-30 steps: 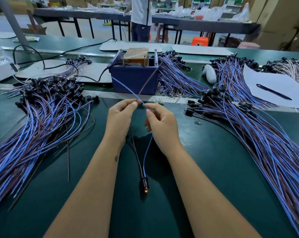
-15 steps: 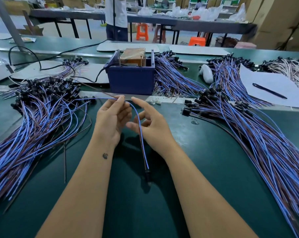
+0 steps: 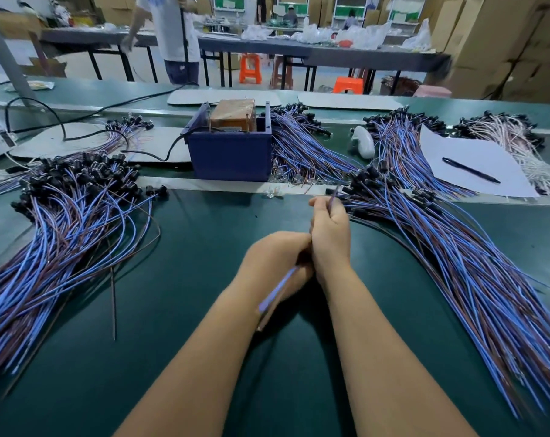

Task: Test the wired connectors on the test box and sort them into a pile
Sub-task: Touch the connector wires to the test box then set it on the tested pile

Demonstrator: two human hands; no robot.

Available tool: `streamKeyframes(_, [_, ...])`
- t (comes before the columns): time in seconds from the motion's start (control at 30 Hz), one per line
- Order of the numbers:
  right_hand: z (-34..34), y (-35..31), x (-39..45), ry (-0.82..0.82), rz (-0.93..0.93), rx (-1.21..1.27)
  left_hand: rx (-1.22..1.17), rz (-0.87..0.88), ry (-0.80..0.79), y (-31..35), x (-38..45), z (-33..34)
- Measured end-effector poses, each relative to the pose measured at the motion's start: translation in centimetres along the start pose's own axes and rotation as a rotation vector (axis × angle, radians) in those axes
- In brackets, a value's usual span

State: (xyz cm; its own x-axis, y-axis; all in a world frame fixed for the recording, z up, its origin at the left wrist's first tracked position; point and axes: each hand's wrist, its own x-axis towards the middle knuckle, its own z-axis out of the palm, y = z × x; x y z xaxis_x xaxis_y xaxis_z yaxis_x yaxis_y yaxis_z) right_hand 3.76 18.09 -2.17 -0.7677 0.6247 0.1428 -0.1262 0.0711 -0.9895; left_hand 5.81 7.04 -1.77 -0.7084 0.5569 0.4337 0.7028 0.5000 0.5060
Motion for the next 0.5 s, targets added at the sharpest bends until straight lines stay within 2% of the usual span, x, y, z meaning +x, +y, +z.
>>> streamKeyframes(0.1, [-1.0,-0.2,0.0,0.035,0.014,-0.100,-0.028,-0.080,0.073,1.8,-0.3,1.0])
streamKeyframes(0.23, [-5.0,-1.2,1.4,-0.046,-0.058,-0.506,-0.169,-0.115,-0.005,3.8,-0.6,2.2])
streamKeyframes(0.33, [-9.0,-2.6,2.7,-0.045,-0.114,-0.734,-0.355,-0.148,0.013,6.4,-0.2,3.9])
streamKeyframes(0.4, [-11.5,-3.7,3.5,0.002,-0.166,-0.836,-0.403,-0.123,0.038,8.3,0.4,5.3])
streamKeyframes(0.5, [-14.9,-5.2,4.7,0.047,-0.255,-0.909,-0.432,-0.007,-0.016,10.7,1.0,7.1])
